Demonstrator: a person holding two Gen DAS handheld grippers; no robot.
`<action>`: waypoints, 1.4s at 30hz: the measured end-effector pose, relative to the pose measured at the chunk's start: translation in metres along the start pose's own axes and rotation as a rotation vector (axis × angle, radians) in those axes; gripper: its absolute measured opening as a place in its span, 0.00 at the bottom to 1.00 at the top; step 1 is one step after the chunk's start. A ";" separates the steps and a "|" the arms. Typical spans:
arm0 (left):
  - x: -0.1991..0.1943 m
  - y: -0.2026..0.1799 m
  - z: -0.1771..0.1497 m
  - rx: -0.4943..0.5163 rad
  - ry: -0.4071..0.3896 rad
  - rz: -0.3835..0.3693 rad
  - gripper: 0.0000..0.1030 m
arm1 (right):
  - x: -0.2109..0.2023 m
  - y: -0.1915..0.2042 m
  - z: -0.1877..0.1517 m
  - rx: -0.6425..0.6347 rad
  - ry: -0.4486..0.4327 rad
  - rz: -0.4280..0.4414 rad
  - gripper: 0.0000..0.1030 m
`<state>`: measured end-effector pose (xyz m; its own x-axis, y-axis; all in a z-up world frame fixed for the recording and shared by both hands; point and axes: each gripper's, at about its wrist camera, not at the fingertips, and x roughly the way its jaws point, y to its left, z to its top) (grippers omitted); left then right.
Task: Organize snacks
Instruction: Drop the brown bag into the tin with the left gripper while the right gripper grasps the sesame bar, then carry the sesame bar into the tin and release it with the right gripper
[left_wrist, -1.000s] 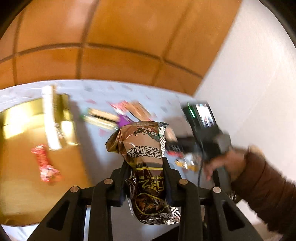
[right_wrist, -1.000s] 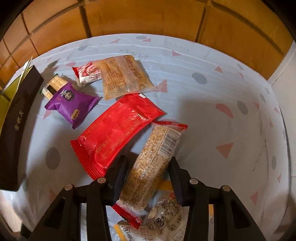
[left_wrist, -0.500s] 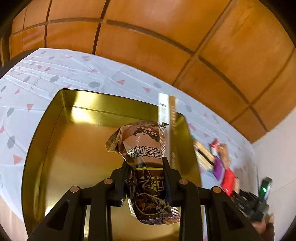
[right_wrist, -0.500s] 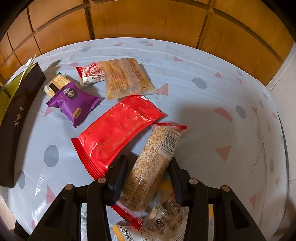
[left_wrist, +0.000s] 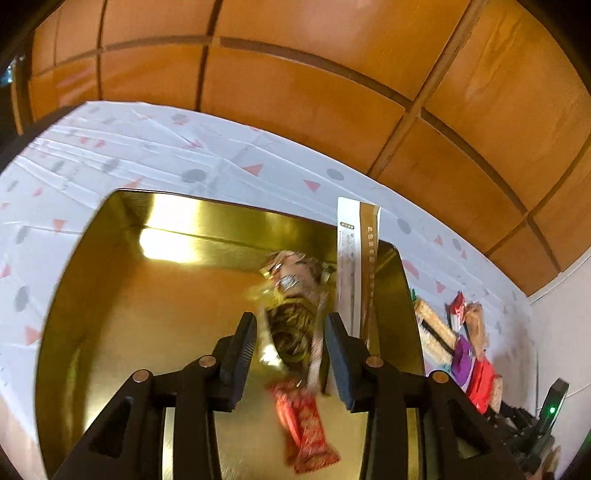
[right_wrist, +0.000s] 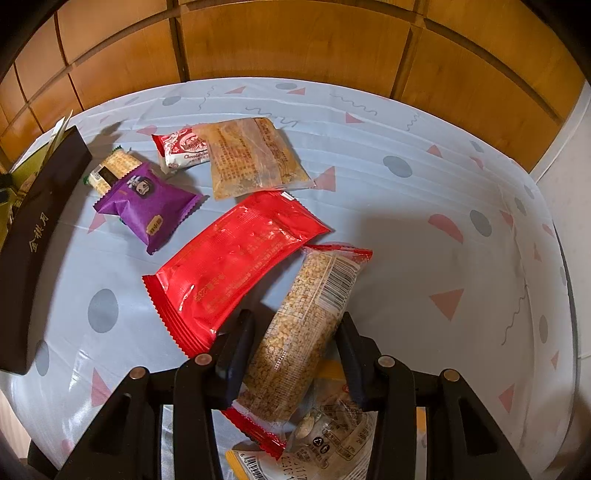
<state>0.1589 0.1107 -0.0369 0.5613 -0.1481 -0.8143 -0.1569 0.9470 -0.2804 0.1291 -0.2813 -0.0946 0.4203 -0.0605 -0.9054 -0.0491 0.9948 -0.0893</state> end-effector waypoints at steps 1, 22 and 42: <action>-0.007 -0.001 -0.005 0.006 -0.012 0.008 0.37 | 0.000 0.000 0.000 -0.001 -0.001 -0.001 0.44; -0.066 -0.003 -0.084 0.097 -0.071 0.076 0.38 | -0.029 0.001 -0.002 0.137 -0.059 0.017 0.27; -0.069 0.012 -0.090 0.046 -0.067 0.081 0.38 | -0.100 0.075 0.009 0.136 -0.190 0.364 0.27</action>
<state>0.0458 0.1065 -0.0301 0.6018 -0.0530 -0.7969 -0.1674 0.9673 -0.1907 0.0916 -0.2000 -0.0073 0.5574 0.2995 -0.7744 -0.1099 0.9511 0.2888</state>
